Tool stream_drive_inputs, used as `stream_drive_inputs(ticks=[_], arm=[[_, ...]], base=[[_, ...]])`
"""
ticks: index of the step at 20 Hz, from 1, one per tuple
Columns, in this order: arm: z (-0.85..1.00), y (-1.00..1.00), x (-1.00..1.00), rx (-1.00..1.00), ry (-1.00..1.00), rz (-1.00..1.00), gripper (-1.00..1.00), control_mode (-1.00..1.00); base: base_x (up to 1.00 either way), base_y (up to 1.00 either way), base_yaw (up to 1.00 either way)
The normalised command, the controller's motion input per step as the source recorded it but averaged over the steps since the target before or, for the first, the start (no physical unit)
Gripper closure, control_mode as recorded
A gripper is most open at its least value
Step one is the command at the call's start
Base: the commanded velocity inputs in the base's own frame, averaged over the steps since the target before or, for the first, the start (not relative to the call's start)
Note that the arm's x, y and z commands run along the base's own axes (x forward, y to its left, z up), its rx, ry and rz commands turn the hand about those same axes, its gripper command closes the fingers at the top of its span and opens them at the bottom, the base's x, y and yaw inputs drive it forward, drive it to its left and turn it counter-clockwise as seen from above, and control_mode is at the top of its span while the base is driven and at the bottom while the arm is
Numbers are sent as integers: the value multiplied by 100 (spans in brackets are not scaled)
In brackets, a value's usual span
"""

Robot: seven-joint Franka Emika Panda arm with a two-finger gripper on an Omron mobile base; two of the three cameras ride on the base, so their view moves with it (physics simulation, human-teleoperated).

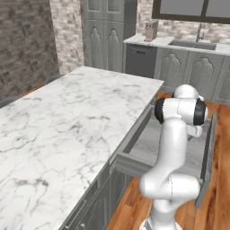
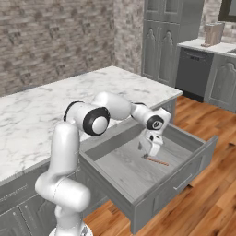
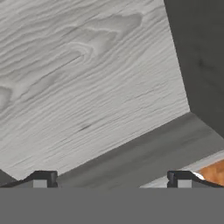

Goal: Take a straw from the drawer in front and place it inside the glass cup on the dining counter.

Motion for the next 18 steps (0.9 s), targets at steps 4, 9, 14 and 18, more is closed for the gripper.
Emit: stream_drive_inputs(ticks=[4, 9, 14, 18], arm=[[-37, -6, 12, -39, -8, -31, -100, -100], [-14, 2, 0, -5, 5, -3, -100, -100], [-27, -4, 13, 0, 0, -1, -100, -100], [-34, -9, 45, -2, -1, -4, -100, -100]], base=[[0, 0, 0], [0, 0, 0], [0, 0, 0], [0, 0, 0]])
